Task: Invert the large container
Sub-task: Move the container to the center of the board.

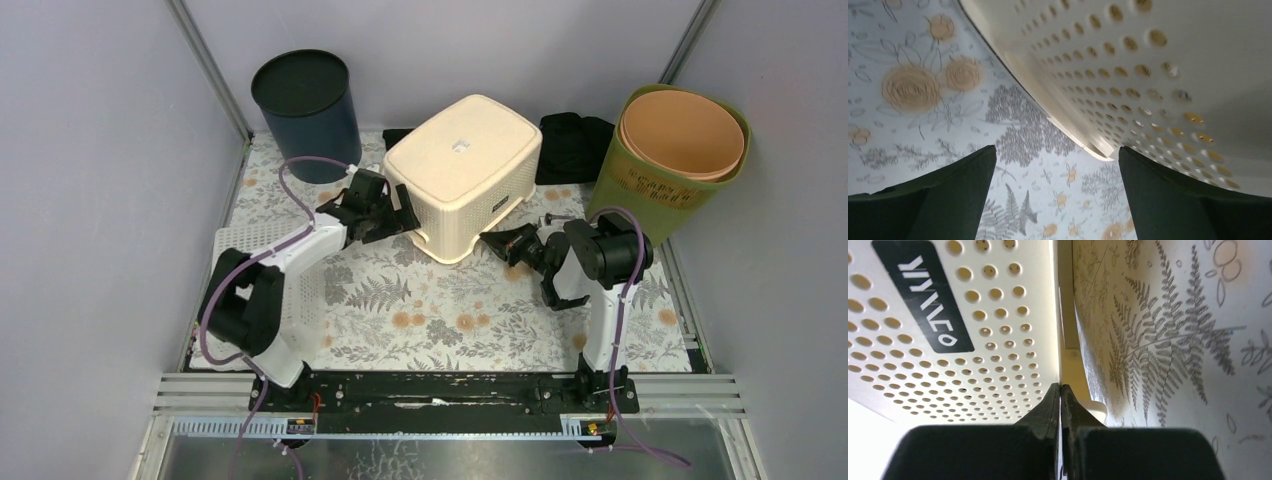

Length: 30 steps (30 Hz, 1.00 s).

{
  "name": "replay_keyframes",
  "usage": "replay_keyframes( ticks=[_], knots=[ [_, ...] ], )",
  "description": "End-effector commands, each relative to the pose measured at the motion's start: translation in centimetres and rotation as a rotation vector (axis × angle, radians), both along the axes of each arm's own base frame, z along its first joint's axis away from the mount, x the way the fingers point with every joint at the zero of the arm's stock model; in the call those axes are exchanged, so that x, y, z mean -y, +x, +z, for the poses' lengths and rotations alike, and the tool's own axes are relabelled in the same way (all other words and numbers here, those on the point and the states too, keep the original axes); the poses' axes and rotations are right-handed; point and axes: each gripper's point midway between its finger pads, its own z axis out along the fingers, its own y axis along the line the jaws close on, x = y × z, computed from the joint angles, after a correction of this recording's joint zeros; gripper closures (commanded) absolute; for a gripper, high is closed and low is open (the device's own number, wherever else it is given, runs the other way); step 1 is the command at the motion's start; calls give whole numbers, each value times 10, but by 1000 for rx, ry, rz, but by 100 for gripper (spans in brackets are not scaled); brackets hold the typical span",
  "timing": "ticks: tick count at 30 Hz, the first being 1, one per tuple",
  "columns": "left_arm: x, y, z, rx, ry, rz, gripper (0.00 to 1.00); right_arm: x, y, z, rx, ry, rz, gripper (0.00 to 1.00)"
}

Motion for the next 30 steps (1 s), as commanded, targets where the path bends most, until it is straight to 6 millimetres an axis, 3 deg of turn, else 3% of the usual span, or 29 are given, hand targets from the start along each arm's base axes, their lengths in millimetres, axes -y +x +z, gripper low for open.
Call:
replay_keyframes(
  ticks=[1, 6, 11, 20, 25, 30],
  knots=[
    [19, 52, 32, 142, -79, -7, 0, -15, 3, 26, 99, 65, 82, 100],
    [14, 78, 39, 160, -89, 22, 0, -21, 21, 22, 92, 89, 80, 99],
    [13, 104, 38, 158, -121, 46, 0, -33, 40, 22, 94, 114, 90, 92],
    [2, 145, 50, 183, -149, 86, 0, -72, 82, 30, 114, 43, 128, 85],
    [-7, 153, 56, 192, -157, 103, 0, -92, 104, 28, 101, 18, 157, 84],
    [-18, 145, 67, 215, -157, 115, 0, -106, 120, 19, 89, -1, 186, 83]
  ],
)
